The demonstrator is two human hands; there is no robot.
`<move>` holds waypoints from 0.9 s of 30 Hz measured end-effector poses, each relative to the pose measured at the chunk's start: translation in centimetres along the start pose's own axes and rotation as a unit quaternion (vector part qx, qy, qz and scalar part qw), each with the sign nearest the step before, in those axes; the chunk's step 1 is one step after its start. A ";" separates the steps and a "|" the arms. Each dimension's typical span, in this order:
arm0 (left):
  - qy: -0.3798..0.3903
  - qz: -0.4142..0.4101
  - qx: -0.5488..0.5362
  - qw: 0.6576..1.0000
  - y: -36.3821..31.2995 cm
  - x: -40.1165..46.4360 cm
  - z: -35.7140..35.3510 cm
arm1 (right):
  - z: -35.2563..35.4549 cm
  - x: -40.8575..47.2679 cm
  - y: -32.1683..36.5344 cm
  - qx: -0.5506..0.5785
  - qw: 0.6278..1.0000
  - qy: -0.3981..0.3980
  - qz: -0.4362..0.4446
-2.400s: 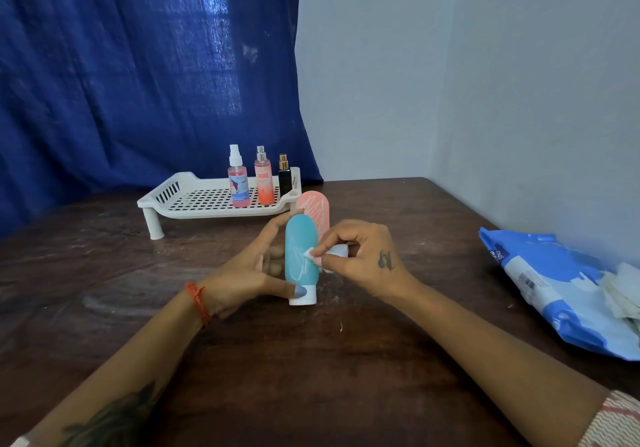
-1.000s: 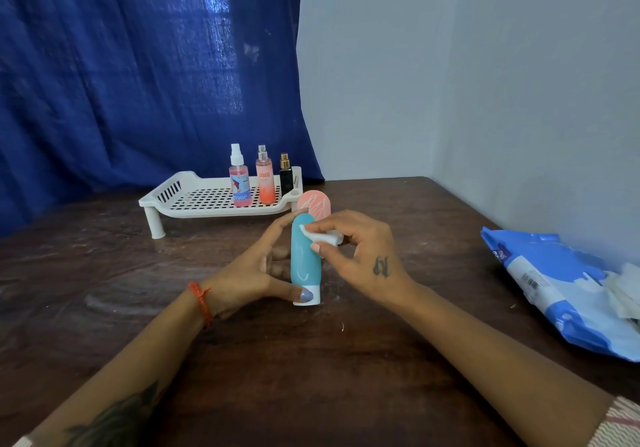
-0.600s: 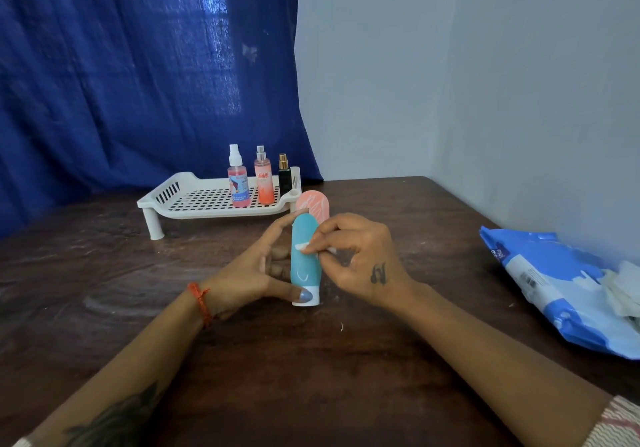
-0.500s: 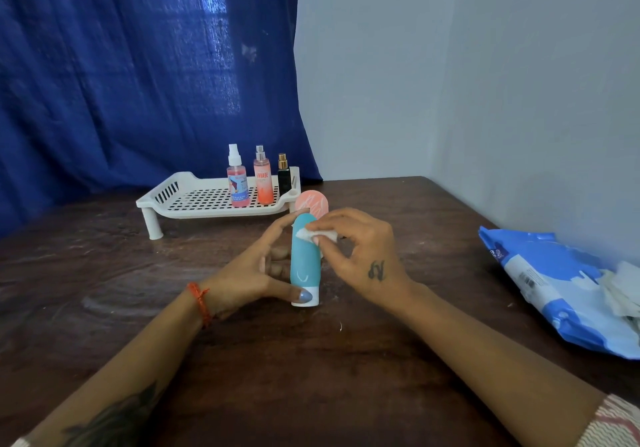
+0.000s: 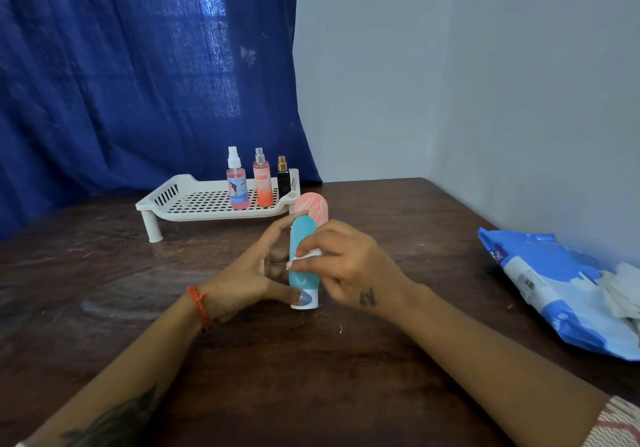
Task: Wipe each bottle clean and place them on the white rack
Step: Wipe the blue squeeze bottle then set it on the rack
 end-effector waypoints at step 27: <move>0.022 0.023 -0.006 0.999 0.9 0.1 0.2 | -1.1 -2.6 -7.2 0.108 0.895 0.004 -0.433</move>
Point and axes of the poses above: each hand's wrist, its own x-axis towards the middle knuckle, its own z-axis out of the back of the hand, y = z × x, the point moved 9 cm from there along x, towards the middle knuckle, and after that the axes turned 8 degrees about -x, right-handed, at the moved point
